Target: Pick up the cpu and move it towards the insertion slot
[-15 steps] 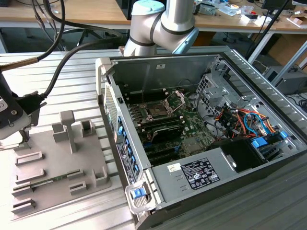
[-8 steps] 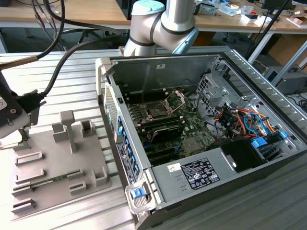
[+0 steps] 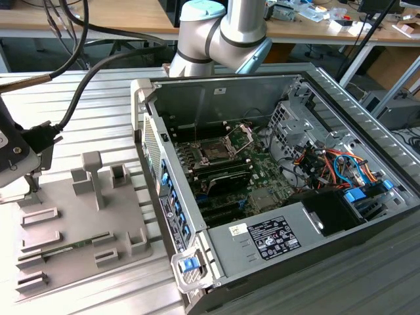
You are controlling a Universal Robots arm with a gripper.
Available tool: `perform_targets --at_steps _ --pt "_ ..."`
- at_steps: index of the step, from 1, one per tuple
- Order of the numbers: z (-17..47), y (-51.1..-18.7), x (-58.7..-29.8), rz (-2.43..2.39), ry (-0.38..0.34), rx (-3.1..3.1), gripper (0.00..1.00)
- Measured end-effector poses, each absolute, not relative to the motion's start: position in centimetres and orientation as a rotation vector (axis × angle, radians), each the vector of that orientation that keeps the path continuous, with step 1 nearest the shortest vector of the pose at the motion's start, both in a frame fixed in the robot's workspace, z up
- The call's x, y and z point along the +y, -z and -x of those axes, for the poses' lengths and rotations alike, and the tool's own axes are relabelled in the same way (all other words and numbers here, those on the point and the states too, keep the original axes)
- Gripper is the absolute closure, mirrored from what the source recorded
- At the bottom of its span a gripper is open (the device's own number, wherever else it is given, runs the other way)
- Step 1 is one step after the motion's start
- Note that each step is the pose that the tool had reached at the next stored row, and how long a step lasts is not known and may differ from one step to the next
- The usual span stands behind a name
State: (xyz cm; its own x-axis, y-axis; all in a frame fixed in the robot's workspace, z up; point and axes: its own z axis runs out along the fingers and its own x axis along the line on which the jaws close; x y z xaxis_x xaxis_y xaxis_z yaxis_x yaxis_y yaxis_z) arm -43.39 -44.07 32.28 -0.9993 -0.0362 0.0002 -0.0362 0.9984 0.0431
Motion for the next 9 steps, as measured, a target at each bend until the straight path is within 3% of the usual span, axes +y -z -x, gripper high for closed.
perform_targets --at_steps 9 --pt "43.40 -32.58 -44.07 -0.057 0.068 -3.139 0.45"
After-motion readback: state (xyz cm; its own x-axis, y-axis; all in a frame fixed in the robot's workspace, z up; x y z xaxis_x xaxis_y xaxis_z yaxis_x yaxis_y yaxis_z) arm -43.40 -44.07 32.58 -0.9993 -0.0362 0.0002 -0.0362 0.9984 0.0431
